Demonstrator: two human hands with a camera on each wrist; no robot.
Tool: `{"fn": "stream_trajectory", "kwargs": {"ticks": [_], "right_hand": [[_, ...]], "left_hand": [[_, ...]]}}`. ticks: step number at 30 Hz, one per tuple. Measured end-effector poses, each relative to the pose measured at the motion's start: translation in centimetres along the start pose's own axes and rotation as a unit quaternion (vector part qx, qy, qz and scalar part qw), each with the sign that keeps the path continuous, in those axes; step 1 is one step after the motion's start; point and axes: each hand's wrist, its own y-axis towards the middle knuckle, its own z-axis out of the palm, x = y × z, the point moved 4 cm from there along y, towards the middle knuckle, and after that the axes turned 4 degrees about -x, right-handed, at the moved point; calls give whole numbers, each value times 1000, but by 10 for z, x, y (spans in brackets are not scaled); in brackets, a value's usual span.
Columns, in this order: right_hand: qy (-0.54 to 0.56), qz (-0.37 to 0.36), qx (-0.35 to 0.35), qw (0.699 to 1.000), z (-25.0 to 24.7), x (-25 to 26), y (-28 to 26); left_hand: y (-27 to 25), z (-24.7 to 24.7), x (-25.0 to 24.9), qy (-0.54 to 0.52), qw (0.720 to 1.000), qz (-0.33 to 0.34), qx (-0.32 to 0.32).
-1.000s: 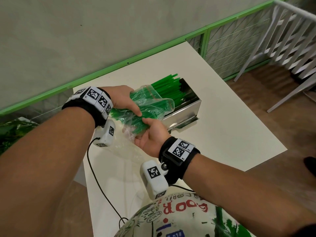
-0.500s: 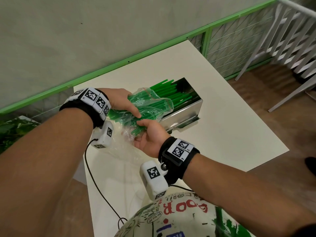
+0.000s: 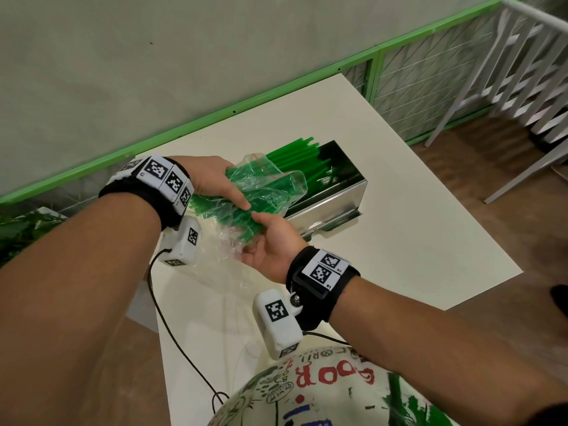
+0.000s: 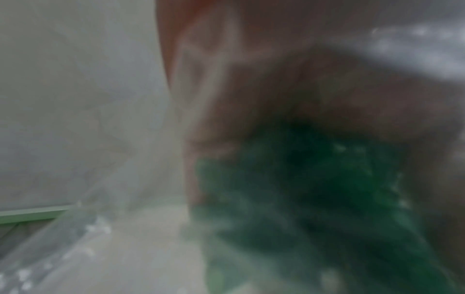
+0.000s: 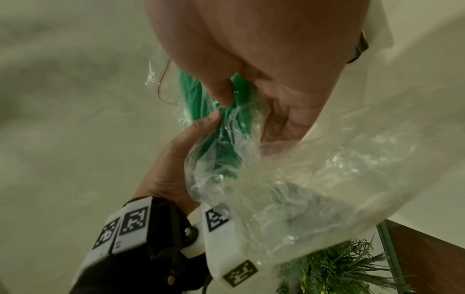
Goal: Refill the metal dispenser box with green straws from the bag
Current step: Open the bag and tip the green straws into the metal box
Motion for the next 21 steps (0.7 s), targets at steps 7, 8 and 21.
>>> {"fn": "stream_trajectory", "kwargs": {"ticks": [7,8,21], "right_hand": [[-21,-2,6,1000,3,-8,-2],[-16,-2,8,1000,4,-9,-2],[24,1,31,999,6,-4,-3]], "left_hand": [[-5,-1,3,18,1000,14,-8],[-5,-2,3,17,1000,17,-6],[-2,4,2,15,1000,-2,0]]}}
